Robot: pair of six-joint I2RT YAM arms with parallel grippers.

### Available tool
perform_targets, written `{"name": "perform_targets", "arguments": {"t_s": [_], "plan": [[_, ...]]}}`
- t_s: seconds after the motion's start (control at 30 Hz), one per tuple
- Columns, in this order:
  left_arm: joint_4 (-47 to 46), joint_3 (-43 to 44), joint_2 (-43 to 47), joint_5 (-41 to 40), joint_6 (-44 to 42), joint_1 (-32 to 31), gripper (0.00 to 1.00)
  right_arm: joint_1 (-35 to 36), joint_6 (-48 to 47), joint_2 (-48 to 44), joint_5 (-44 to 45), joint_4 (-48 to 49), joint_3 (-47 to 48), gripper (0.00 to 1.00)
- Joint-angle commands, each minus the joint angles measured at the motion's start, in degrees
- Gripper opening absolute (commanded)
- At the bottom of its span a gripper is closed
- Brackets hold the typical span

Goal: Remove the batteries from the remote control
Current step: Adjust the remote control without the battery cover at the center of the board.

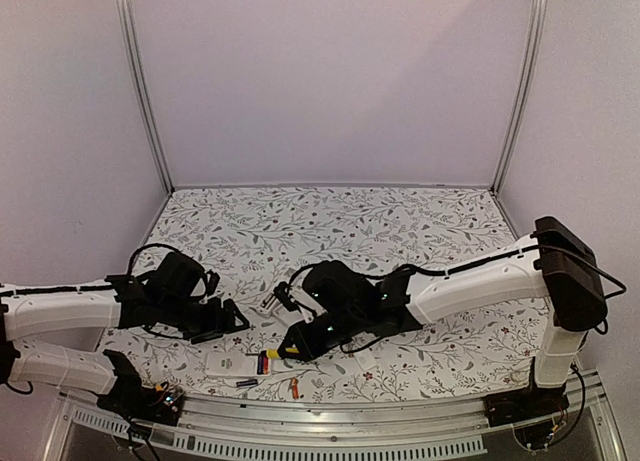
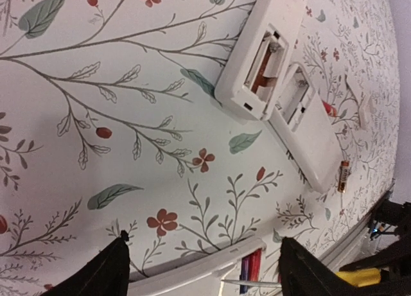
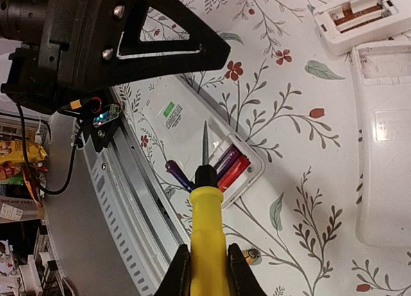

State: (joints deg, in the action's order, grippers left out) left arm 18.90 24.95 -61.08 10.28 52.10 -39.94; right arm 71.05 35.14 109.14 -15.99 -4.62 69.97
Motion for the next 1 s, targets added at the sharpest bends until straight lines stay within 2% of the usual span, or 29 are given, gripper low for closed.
{"name": "perform_targets", "arguments": {"t_s": [0.0, 0.33, 0.97], "plan": [[-1.9, 1.7, -1.8, 1.4, -3.5, 1.1, 0.80, 1.0, -0.1, -7.7, 5.2, -5.9, -3.0, 0.00], [-2.0, 1.6, -2.2, 2.2, -4.4, 1.7, 0.81, 7.3, 1.1, -12.8, 5.1, -9.5, -8.7, 0.00], [-1.0, 0.9, -1.5, 2.3, -5.3, 1.9, 0.83, 7.2, 4.4, -5.8, 12.1, -8.6, -4.8, 0.00]]}}
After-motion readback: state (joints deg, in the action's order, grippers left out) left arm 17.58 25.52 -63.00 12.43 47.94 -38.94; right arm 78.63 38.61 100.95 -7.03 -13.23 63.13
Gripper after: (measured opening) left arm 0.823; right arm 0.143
